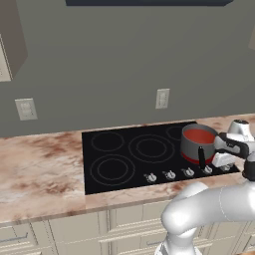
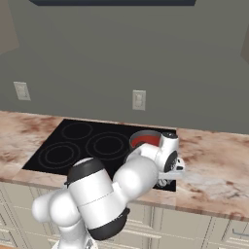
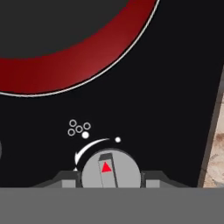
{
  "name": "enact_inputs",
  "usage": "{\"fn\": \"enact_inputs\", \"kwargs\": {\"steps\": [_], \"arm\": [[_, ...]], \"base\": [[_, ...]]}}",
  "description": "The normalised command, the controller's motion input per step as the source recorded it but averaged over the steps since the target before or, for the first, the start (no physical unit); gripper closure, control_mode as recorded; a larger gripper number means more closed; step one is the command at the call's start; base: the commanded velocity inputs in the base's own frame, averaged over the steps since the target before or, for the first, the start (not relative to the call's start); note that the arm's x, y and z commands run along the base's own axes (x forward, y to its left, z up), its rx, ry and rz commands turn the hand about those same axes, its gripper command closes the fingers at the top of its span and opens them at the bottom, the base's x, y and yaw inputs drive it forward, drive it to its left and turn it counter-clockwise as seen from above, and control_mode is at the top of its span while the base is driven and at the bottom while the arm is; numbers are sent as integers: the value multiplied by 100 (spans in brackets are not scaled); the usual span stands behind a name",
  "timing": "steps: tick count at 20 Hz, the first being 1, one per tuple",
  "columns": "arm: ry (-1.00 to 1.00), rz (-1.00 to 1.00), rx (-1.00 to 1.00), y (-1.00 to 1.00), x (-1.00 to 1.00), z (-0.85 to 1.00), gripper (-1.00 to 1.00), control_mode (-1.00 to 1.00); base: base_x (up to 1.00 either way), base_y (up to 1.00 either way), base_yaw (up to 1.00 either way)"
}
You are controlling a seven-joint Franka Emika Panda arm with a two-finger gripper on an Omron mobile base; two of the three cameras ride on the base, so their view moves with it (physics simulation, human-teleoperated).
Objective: Wait until the marinara sauce is simmered to a deep red color and then turn off the stove.
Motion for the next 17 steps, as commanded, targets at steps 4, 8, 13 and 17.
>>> {"fn": "enact_inputs", "kwargs": {"steps": [4, 8, 13, 17], "arm": [[1, -9, 0, 0, -5, 0, 100, -100], [0, -9, 0, 0, -6, 0, 100, -100], [0, -9, 0, 0, -6, 0, 100, -100], [0, -6, 0, 0, -2, 0, 100, -100]], "base": [[0, 0, 0], [0, 0, 0], [0, 0, 0], [0, 0, 0]]}}
